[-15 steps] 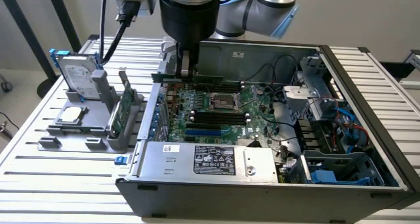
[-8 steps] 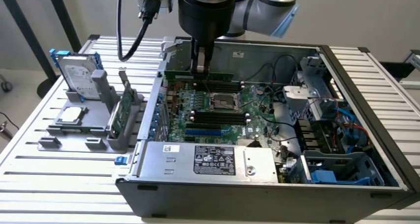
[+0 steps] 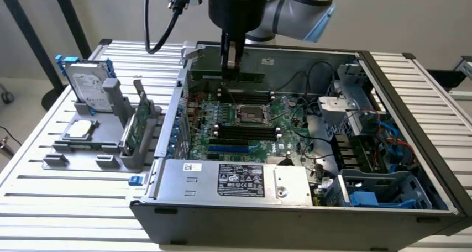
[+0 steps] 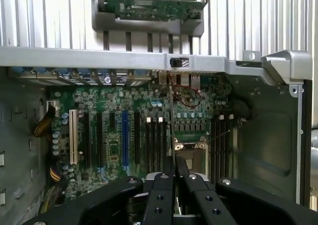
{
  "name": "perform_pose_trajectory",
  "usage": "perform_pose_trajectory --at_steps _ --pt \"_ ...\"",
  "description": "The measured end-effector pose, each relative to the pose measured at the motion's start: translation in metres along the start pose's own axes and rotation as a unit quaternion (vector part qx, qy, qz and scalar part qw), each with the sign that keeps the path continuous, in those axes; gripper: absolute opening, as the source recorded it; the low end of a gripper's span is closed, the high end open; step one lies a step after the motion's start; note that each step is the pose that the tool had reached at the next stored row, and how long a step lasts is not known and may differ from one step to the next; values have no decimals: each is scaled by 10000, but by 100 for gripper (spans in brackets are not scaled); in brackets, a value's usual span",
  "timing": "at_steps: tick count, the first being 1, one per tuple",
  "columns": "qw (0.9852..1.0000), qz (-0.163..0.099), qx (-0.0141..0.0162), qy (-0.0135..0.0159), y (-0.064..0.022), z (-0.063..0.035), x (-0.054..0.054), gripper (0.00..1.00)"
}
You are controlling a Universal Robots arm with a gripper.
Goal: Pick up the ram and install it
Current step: 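Pick up the ram and move it above insertion slot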
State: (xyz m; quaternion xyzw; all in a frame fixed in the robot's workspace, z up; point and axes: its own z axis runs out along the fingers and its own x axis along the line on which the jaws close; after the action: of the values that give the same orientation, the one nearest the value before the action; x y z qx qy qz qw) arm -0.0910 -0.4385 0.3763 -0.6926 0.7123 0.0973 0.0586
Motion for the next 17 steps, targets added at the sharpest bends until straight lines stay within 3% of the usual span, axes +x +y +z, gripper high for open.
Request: perform_pose_trajectory --at_steps 4,10,17 --pt "9999 6 4 121 -74 43 -98 13" --pt "9994 18 12 349 -201 89 -176 13" --pt "9989 26 17 472 -319 158 -175 13"
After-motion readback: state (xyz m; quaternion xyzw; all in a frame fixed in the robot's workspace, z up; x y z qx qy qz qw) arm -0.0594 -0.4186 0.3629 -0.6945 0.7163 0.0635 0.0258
